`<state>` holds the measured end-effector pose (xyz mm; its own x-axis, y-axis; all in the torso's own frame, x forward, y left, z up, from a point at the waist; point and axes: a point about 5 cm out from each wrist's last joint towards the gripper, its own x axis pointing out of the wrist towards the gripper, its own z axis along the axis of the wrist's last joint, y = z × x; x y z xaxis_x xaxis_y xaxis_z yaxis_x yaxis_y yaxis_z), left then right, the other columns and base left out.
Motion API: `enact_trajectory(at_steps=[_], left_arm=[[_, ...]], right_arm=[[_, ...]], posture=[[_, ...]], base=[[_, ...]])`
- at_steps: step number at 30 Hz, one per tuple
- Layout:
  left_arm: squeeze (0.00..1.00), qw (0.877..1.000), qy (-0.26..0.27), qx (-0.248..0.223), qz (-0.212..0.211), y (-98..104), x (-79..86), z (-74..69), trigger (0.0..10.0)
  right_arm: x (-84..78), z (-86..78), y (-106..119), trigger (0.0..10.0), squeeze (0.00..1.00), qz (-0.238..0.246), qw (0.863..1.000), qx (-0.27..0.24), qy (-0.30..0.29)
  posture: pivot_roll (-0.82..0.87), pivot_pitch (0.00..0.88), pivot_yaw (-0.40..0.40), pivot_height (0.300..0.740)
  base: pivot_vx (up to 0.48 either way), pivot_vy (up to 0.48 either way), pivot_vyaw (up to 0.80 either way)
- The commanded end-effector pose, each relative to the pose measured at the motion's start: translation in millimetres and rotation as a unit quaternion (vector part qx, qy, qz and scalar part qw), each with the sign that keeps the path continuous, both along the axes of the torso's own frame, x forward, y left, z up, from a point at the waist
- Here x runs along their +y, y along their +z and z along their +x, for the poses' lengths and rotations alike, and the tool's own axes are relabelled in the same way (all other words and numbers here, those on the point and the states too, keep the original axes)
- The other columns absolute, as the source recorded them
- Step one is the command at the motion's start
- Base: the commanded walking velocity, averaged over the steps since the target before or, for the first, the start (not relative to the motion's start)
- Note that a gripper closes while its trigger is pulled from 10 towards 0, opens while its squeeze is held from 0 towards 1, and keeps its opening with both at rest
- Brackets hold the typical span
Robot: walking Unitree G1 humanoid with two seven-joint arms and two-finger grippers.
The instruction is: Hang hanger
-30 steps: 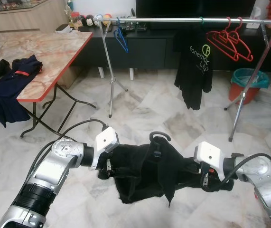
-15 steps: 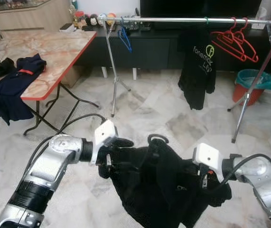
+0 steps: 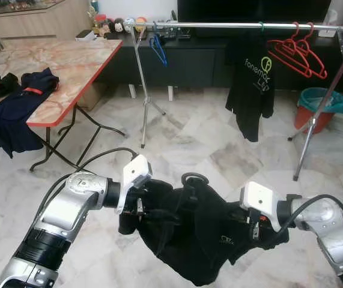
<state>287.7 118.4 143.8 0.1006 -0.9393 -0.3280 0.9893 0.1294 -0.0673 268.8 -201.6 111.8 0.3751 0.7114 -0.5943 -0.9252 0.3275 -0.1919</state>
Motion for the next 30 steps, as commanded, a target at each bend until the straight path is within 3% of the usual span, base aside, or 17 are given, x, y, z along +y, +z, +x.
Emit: enact_trajectory(at_steps=[1, 5, 6, 14, 15, 17, 18, 30], left_arm=[[1.0, 1.0, -0.007, 0.007, 0.01, -7, -1.3, -2.4, 10.0], [1.0, 1.0, 0.001, -0.007, 0.021, -11, -4.9, -1.1, 10.0], [0.0, 1.0, 0.001, -0.006, 0.023, -12, -5.9, -1.4, 10.0], [0.0, 0.999, -0.007, -0.004, 0.033, -19, -9.2, -4.3, 10.0], [0.0, 1.0, -0.005, -0.003, 0.03, -19, -9.8, -3.8, 6.2], [0.0, 1.0, -0.003, -0.003, 0.029, -18, -9.9, -3.5, 6.2], [0.0, 1.0, 0.0, -0.003, 0.026, -18, -10.0, -2.9, 0.1], [0.0, 1.0, -0.028, 0.015, 0.001, -12, -11.7, -8.2, 0.0]], right_arm=[[11.9, 0.3, 15, 10.0, 0.0, 0.022, 0.999, -0.027, 0.029], [14.9, -1.0, 18, 10.0, 0.0, 0.026, 0.999, -0.028, 0.036], [15.6, -1.4, 19, 10.0, 0.0, 0.027, 0.998, -0.028, 0.038], [19.3, -1.3, 26, 10.0, 0.0, 0.037, 0.998, -0.034, 0.046], [19.8, -1.4, 26, 10.0, 0.0, 0.037, 0.998, -0.033, 0.046], [20.0, -1.6, 25, 10.0, 0.0, 0.037, 0.998, -0.033, 0.046], [20.4, -1.7, 25, 10.0, 0.0, 0.037, 0.998, -0.032, 0.046], [17.1, -1.1, 22, 10.0, 0.0, 0.036, 0.998, -0.025, 0.039]], posture=[[-0.01, 0.0, 0.105, 0.74], [-0.01, 0.0, 0.106, 0.74], [-0.01, 0.0, 0.106, 0.74], [-0.02, 0.0, 0.106, 0.74], [-0.02, 0.0, 0.106, 0.74], [-0.02, 0.0, 0.106, 0.74], [-0.01, 0.0, 0.106, 0.74], [-0.01, 0.0, 0.105, 0.74]], base=[[0.0, 0.0, 0.0], [0.0, 0.0, 0.0], [0.0, 0.0, 0.0], [0.0, 0.0, 0.0], [0.0, 0.0, 0.0], [0.0, 0.0, 0.0], [0.0, 0.0, 0.0], [0.0, 0.0, 0.0]])
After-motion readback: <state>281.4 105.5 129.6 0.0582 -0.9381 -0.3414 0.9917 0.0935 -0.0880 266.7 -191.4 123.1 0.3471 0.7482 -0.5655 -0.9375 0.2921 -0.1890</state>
